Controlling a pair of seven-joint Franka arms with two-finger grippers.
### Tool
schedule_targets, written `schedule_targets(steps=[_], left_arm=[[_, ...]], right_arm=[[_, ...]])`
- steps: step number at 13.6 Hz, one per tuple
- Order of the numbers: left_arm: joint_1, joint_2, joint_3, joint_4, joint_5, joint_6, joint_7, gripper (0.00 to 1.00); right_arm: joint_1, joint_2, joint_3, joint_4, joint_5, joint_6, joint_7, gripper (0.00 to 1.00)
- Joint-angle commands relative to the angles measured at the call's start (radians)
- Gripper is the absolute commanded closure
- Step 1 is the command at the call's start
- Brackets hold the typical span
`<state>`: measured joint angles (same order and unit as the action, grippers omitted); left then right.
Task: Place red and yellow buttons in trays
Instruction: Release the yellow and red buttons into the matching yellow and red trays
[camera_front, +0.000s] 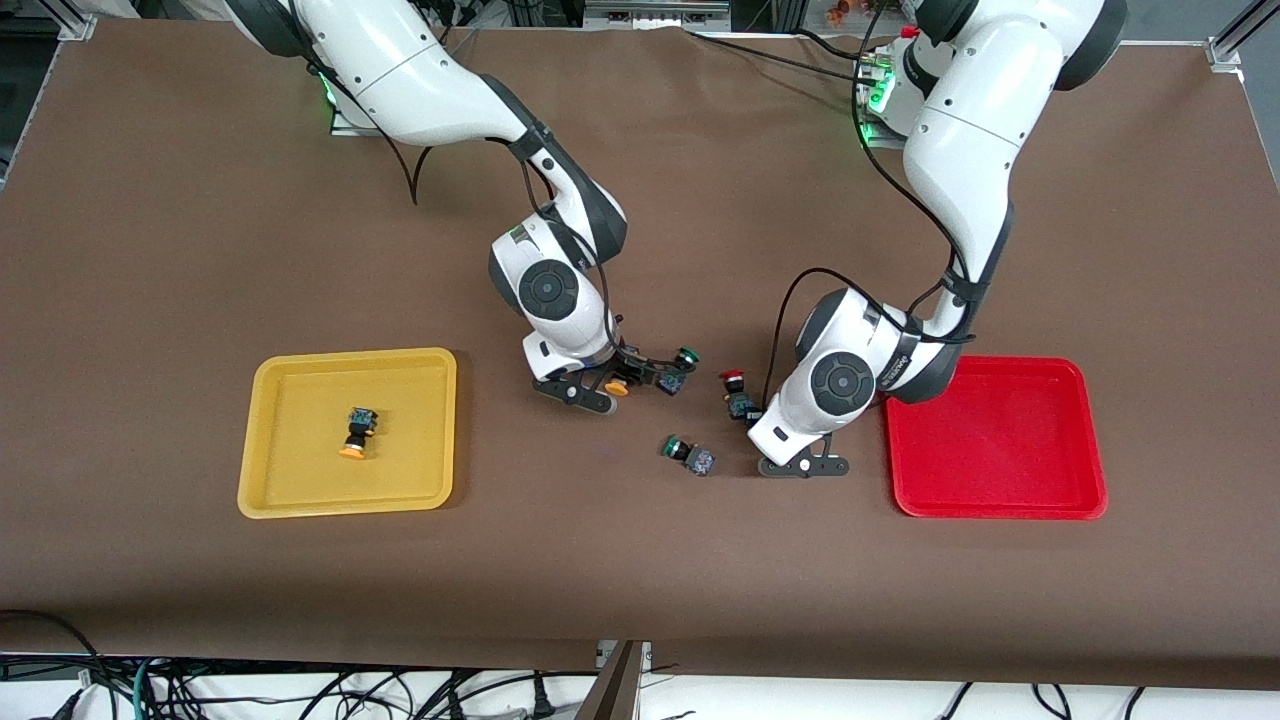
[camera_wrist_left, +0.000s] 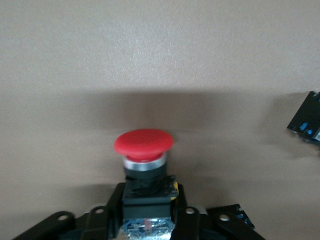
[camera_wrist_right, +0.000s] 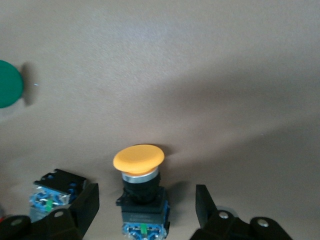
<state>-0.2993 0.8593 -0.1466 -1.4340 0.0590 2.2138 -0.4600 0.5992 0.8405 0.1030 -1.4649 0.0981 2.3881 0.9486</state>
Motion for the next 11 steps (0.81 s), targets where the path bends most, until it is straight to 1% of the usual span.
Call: schedule_targets(steps=[1,3,5,7,9,10,11], left_arm=[[0.014,-0.042,0.004,0.007,-0.010,-0.055,0.004,1.00],[0.077,-0.092,0.004,0.007,-0.008,-0.136,0.076,1.00],[0.156,-0.149,0.004,0.006,-0.007,-0.225,0.250,1.00],[0.242,-0.201,0.005,-0.012,-0.004,-0.258,0.444,1.00],[0.337,-0.209,0.005,-0.012,-0.002,-0.290,0.536,1.00],[0.380,-0.209,0.005,-0.017,-0.002,-0.290,0.587,1.00],[0.426,-0.207,0.005,-0.038,-0.002,-0.275,0.637,1.00]], right_arm=[[0.013,-0.005,-0.002,-0.021,-0.020,0.008,0.062,0.21],[0.027,-0.005,-0.003,-0.037,-0.018,0.011,0.065,0.22],[0.030,-0.003,-0.005,-0.040,-0.018,0.017,0.067,0.25],[0.036,0.000,-0.005,-0.044,-0.020,0.017,0.067,0.37],[0.034,-0.004,-0.006,-0.049,-0.021,0.014,0.056,0.55],[0.027,-0.009,-0.015,-0.049,-0.027,0.011,0.020,0.67],[0.027,-0.026,-0.035,-0.049,-0.029,-0.009,-0.035,0.74]])
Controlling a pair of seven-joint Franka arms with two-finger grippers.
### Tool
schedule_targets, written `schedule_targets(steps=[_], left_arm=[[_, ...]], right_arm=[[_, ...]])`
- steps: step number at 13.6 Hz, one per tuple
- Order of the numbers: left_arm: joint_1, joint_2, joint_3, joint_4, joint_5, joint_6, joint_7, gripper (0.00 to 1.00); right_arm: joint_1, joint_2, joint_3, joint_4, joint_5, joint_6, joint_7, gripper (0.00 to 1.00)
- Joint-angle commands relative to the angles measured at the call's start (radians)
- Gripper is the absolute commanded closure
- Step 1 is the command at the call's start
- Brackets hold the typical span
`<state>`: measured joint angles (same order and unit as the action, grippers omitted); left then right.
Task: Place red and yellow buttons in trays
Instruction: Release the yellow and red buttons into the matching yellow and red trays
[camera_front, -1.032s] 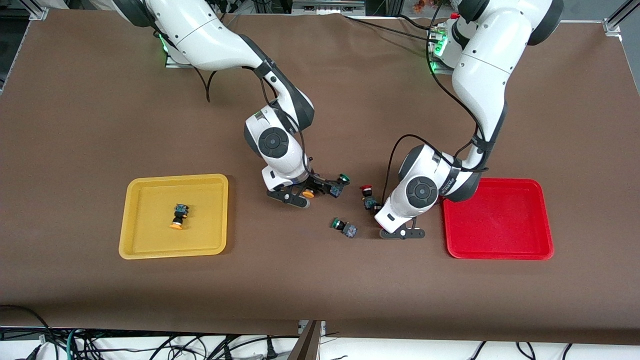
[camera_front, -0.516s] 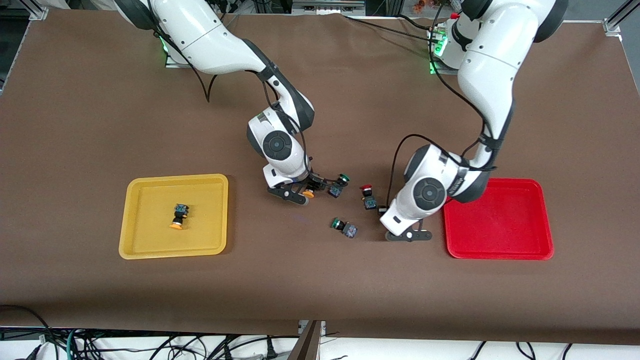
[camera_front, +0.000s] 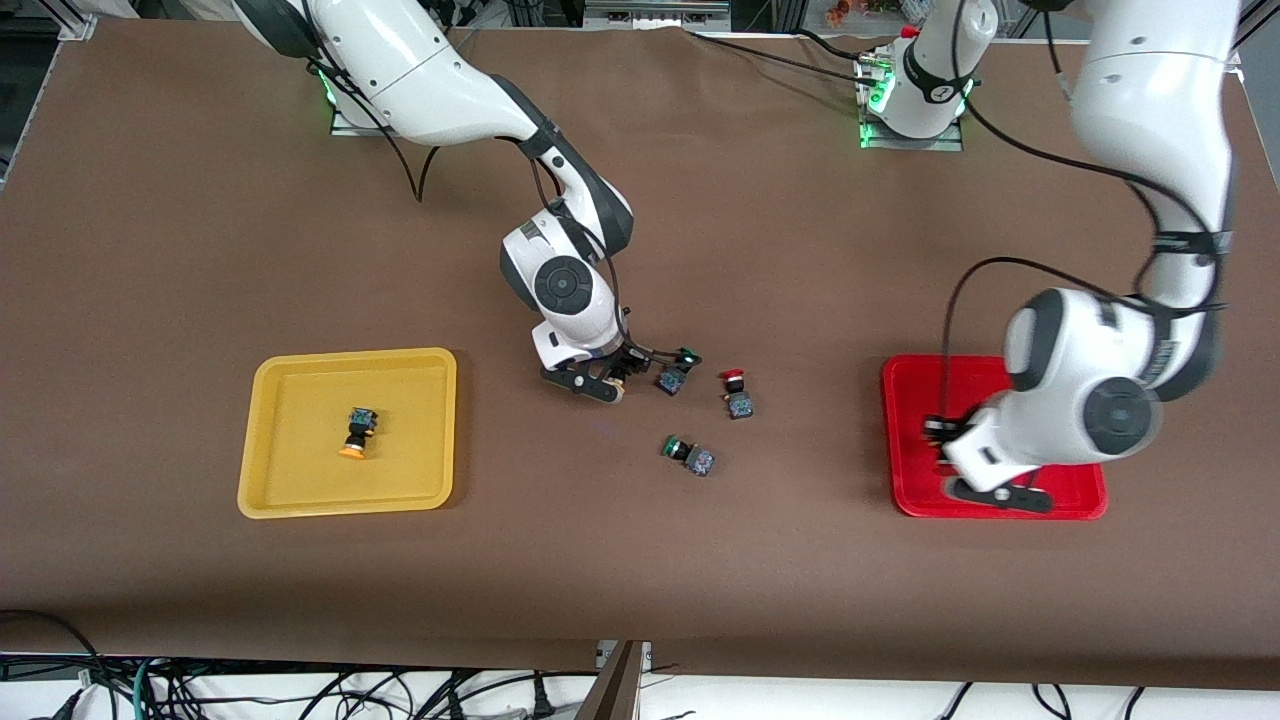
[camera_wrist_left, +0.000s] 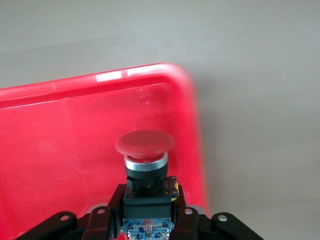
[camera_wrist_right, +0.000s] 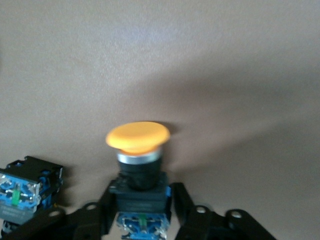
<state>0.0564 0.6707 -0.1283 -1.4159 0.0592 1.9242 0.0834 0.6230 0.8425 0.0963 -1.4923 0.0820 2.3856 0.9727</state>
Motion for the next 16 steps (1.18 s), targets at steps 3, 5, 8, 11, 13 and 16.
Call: schedule_targets(steps=[3,5,8,11,13,16], left_arm=[[0.181,-0.017,-0.013,-0.101,0.001,0.036,0.162,1.00],[0.201,-0.017,-0.013,-0.177,-0.001,0.112,0.165,1.00],[0.240,-0.028,-0.011,-0.291,0.008,0.264,0.176,0.98],[0.266,-0.028,-0.013,-0.334,0.008,0.297,0.219,0.97],[0.279,-0.026,-0.013,-0.347,0.008,0.305,0.219,0.94],[0.280,-0.014,-0.011,-0.344,0.007,0.323,0.208,0.31]], right_arm=[[0.000,-0.104,-0.133,-0.013,-0.013,-0.207,-0.283,0.80],[-0.002,-0.141,-0.261,-0.013,-0.010,-0.331,-0.536,0.80],[-0.009,-0.154,-0.433,-0.037,0.002,-0.375,-0.906,0.79],[-0.058,-0.155,-0.463,-0.086,0.053,-0.326,-0.999,0.72],[-0.088,-0.154,-0.463,-0.120,0.100,-0.281,-1.052,0.53],[-0.092,-0.154,-0.460,-0.120,0.165,-0.289,-1.040,0.47]])
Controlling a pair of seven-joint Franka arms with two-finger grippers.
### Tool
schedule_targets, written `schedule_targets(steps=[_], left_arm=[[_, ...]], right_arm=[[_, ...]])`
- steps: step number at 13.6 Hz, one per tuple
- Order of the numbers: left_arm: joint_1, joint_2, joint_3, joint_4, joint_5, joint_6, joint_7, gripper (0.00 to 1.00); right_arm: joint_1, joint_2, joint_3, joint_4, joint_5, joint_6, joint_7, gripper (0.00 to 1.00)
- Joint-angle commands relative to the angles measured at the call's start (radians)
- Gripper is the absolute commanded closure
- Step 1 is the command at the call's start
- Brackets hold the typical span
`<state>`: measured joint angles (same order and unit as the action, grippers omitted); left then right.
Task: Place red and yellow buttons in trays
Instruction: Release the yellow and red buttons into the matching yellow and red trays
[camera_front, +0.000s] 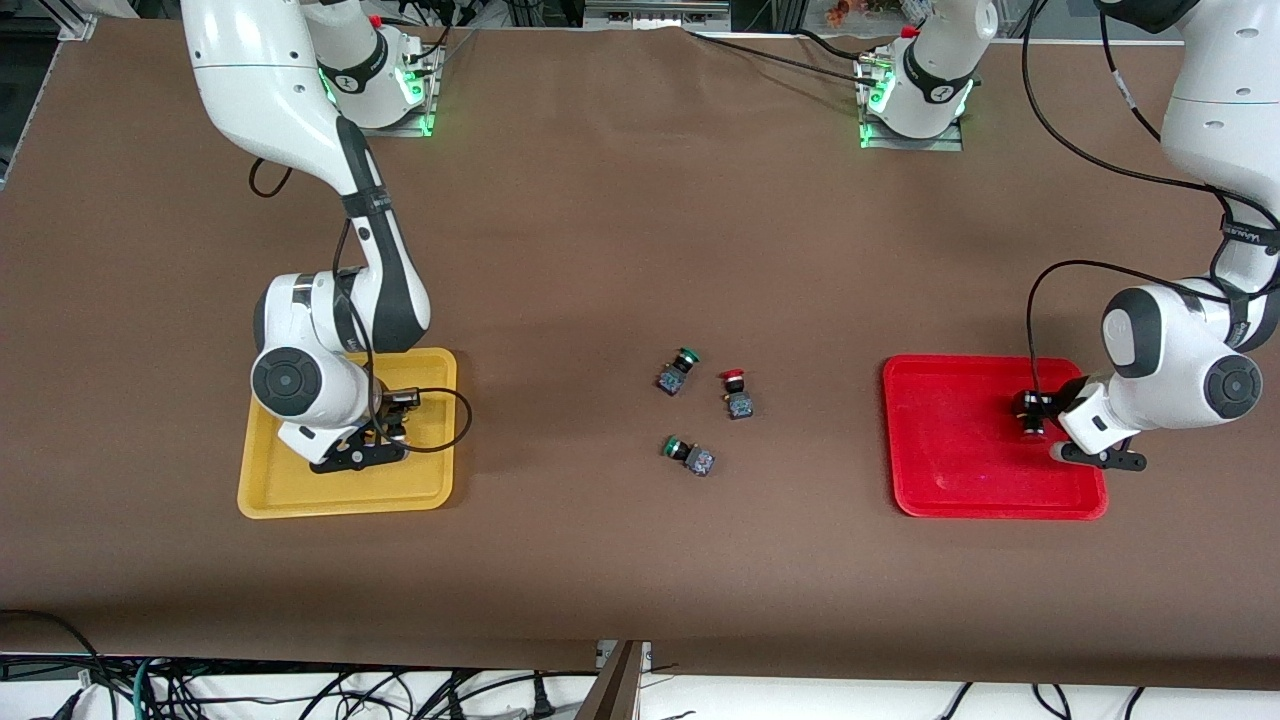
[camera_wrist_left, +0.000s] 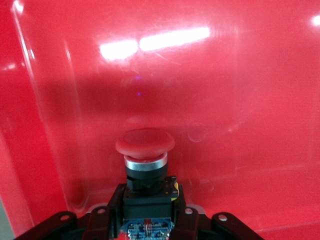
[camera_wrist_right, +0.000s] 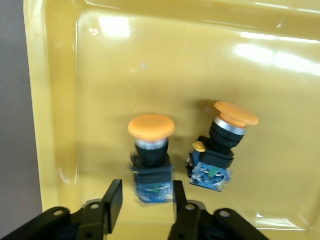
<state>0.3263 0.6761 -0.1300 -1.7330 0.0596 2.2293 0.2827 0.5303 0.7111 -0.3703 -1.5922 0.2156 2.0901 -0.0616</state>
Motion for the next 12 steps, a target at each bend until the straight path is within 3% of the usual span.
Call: schedule_targets(steps=[1,2,4,5,9,12], left_arm=[[0.008,-0.029,-0.013,-0.019,0.006,0.012,0.000,0.08],[-0.003,-0.042,-0.017,-0.005,0.002,0.000,-0.003,0.00],[-0.039,-0.058,-0.066,0.082,-0.004,-0.078,-0.084,0.00],[-0.068,-0.056,-0.100,0.116,-0.004,-0.108,-0.162,0.00],[-0.277,-0.023,-0.129,0.151,-0.006,-0.074,-0.472,0.00],[-0.442,0.034,-0.128,0.153,-0.004,0.070,-0.699,0.00]], right_arm=[[0.002,-0.022,0.007,-0.019,0.047,0.004,-0.004,0.47],[0.003,-0.024,0.008,-0.015,0.072,-0.001,-0.004,0.38],[0.005,-0.030,0.007,-0.006,0.096,-0.005,-0.004,0.10],[0.005,-0.044,0.007,0.014,0.099,-0.019,0.027,0.02],[0.036,-0.243,0.005,-0.017,0.080,-0.091,0.134,0.01],[0.036,-0.450,-0.003,-0.022,-0.045,-0.261,0.141,0.01]])
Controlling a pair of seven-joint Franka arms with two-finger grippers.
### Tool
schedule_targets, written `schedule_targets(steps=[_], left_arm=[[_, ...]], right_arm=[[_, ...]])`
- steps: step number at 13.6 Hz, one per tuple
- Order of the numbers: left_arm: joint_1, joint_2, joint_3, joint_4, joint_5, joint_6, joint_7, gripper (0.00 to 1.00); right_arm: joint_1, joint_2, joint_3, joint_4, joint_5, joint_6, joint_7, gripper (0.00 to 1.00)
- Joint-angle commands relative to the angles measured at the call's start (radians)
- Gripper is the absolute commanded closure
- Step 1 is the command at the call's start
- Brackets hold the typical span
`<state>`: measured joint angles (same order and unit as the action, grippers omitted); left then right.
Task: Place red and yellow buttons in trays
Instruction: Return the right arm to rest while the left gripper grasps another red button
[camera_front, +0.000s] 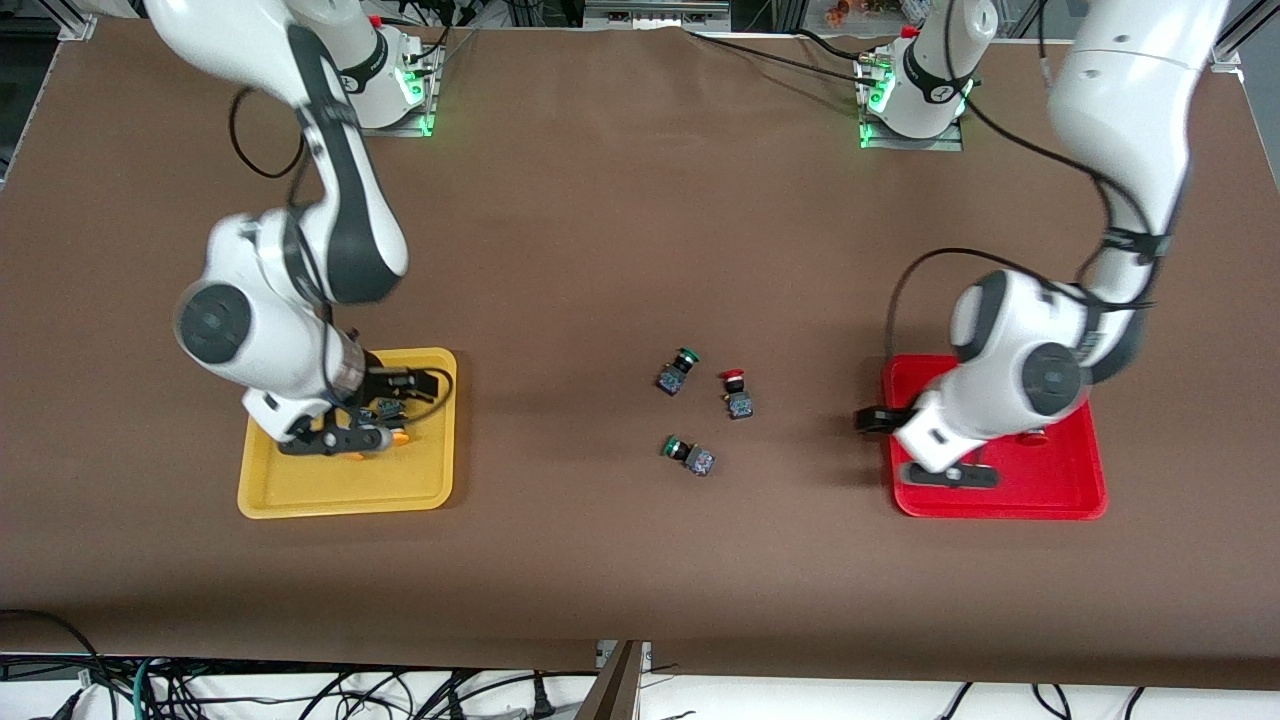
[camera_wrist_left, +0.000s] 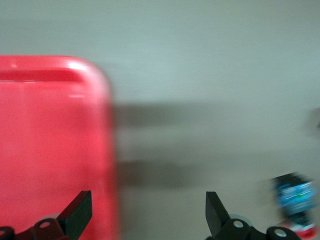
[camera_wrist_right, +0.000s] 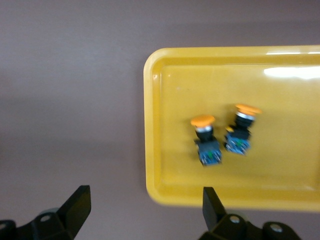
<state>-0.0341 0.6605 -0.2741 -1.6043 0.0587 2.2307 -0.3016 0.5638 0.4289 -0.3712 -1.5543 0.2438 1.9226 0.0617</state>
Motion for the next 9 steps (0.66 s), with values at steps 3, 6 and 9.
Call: schedule_targets(steps=[3,6,9], left_arm=[[-0.219,0.073,0.027,0.026,0.006,0.099,-0.338,0.00],[-0.277,0.085,0.044,0.020,0.050,0.103,-0.364,0.00],[-0.302,0.100,0.044,0.012,0.125,0.103,-0.479,0.00]], right_arm=[[-0.001,-0.326,-0.005,-0.105,-0.162,-0.186,0.030,0.01],[-0.056,-0.375,0.011,-0.128,-0.172,-0.227,0.020,0.01],[-0.264,-0.391,0.185,-0.127,-0.176,-0.235,0.000,0.01]])
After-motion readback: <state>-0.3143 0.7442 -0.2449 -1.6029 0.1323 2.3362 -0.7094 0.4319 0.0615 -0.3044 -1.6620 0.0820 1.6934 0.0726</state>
